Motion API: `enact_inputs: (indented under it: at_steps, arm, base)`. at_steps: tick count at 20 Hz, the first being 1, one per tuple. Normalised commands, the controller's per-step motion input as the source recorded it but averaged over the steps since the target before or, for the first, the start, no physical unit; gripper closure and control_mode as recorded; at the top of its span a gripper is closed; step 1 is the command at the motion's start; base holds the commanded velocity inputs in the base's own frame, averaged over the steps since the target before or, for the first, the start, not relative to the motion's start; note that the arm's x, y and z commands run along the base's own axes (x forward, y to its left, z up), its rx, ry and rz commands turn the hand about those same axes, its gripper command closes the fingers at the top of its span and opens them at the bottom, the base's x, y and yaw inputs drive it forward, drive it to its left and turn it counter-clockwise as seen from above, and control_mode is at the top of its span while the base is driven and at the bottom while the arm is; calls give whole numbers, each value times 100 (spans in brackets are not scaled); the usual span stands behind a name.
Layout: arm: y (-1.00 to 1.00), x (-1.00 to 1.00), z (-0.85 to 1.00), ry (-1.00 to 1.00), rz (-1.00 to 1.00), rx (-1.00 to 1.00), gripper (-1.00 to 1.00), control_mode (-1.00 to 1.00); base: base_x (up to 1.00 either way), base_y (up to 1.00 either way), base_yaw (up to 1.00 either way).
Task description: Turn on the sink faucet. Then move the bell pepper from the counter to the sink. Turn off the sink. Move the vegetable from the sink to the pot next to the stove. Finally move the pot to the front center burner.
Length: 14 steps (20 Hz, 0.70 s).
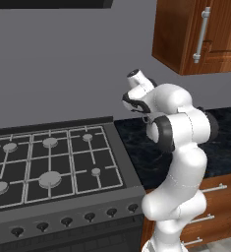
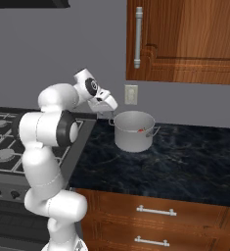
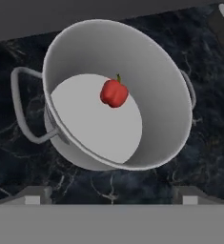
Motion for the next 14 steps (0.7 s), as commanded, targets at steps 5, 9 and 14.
enact_inputs:
  at_steps: [5, 9, 14]
  arm:
    - [1, -5, -8, 30, 1, -10, -100, -100]
    - [3, -1, -30, 11, 0, 0, -100, -100]
    - [3, 0, -25, -1, 0, 0, -100, -100]
  base:
    - [0, 0, 0]
    - [0, 0, 0]
    - [0, 0, 0]
